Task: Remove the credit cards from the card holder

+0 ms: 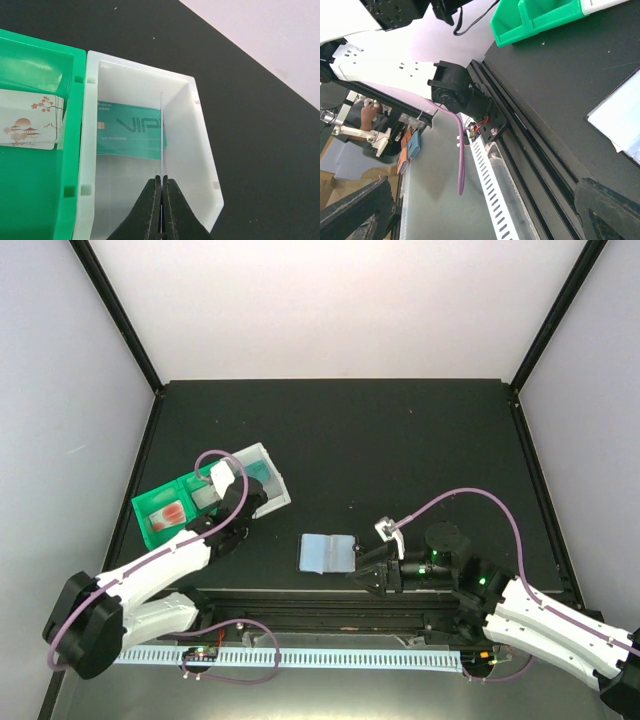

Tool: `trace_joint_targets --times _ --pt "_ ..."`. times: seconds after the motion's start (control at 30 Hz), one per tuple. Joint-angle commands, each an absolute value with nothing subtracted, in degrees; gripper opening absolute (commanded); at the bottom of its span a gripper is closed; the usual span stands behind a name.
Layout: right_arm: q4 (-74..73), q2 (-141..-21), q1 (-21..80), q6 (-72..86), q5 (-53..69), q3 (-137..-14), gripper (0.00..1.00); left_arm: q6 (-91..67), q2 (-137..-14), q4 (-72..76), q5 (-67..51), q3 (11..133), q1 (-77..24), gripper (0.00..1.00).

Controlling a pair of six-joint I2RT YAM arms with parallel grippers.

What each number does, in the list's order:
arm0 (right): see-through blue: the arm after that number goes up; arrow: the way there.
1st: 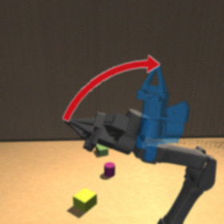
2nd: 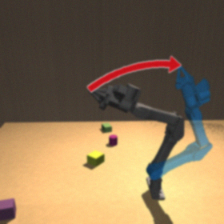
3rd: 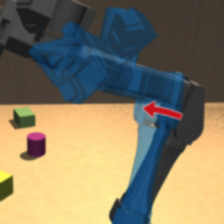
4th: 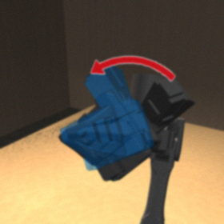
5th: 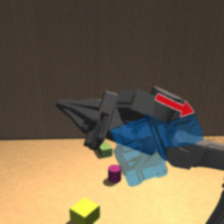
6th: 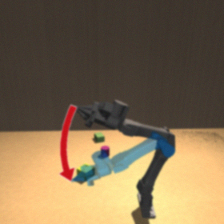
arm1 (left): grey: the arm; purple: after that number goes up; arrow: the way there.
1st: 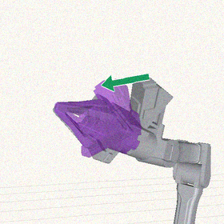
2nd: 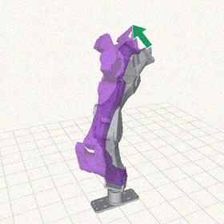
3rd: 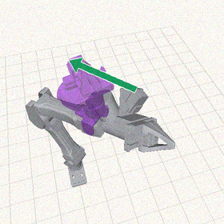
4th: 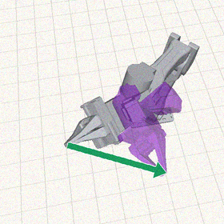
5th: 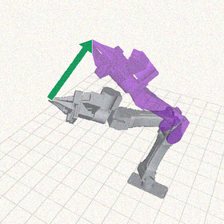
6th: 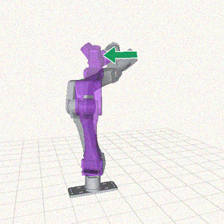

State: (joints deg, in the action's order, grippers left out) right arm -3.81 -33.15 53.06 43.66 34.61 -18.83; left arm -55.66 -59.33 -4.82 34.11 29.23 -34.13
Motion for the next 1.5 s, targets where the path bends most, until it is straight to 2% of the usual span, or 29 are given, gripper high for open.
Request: trace_joint_targets --times 0.0,0.47,1.2,1.47 --pt "-2.3 -32.5 53.3 43.8 34.5 -18.3 1.0 -55.4 -63.5 -1.7 35.4 33.9 -32.7 0.02" --pt "-6.0 -33.4 53.3 41.9 35.6 -21.5 1.0 -57.2 -77.0 -0.9 39.1 39.3 -31.3 0.02" --pt "-7.7 -35.3 53.4 40.6 34.0 -22.0 1.0 -55.0 -85.3 1.5 41.3 41.5 -30.1 0.02" --pt "-4.6 -35.3 53.3 42.8 33.9 -20.0 1.0 -55.3 -89.1 -4.0 45.1 45.0 -30.0 0.02"
